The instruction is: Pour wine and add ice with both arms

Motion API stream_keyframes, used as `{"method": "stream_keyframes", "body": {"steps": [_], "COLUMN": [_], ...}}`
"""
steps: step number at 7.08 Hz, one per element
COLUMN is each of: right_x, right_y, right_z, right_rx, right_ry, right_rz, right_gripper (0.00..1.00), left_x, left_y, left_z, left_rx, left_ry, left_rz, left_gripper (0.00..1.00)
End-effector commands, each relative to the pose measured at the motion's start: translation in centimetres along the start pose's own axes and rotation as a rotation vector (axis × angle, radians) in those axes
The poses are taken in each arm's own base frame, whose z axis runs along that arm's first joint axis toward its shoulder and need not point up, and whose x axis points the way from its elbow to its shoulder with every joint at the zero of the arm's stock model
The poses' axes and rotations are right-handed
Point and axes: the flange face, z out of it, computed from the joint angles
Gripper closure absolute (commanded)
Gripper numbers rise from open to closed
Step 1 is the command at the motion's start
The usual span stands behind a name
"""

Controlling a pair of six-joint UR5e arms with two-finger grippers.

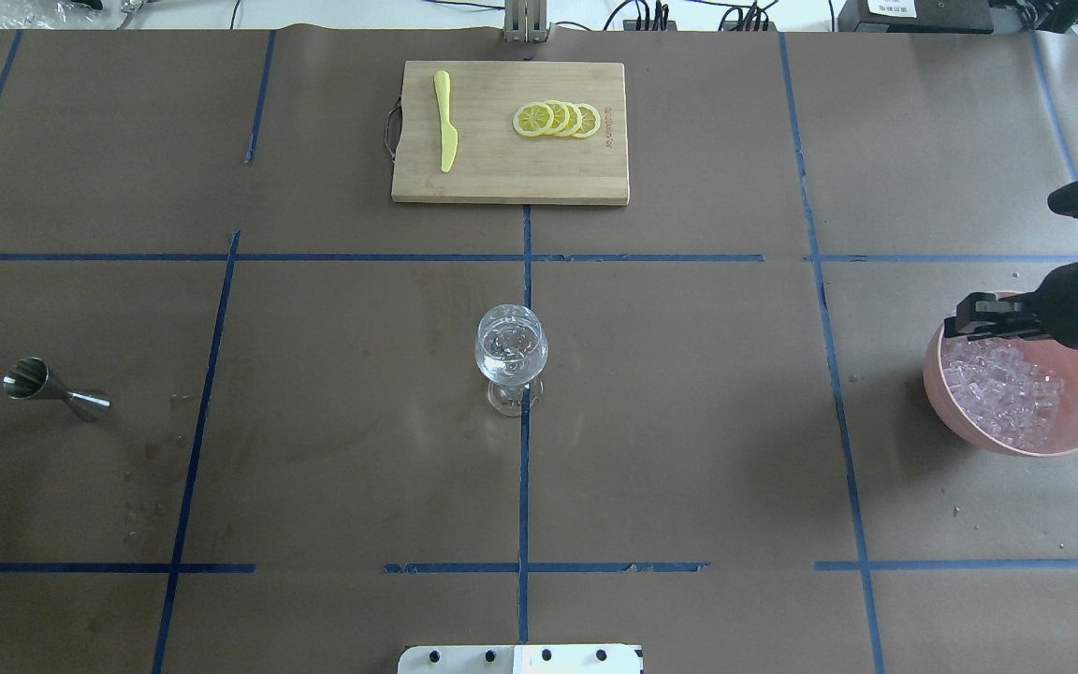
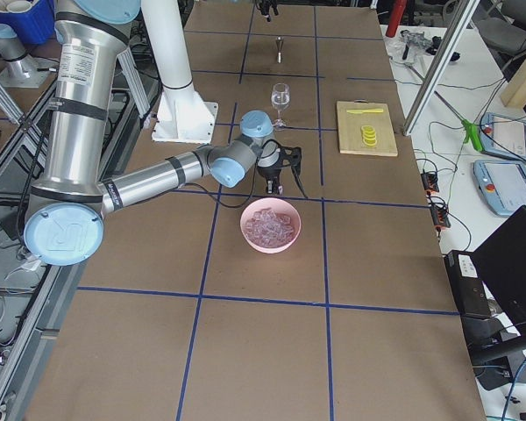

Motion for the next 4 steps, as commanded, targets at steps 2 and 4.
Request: {"method": "stream_keyframes", "body": {"steps": [2,4], "right_x": [-20.4,-36.6], "right_y": [1.4,8.2], "right_z": [0.5,1.9], "right_rx": [-0.063,-0.045], "right_ry": [-0.148,-0.116], "right_rz": [0.241,0.337], "right_gripper": [1.00,1.00], "left_x": [0.1,0.0], "left_y": [-0.2,-0.1], "left_z": [-0.1,-0.1], "left_rx": [0.008,0.007], "left_ry": [0.001,0.000], "left_rz": [0.000,0.001], "left_gripper": [0.00,0.00]}}
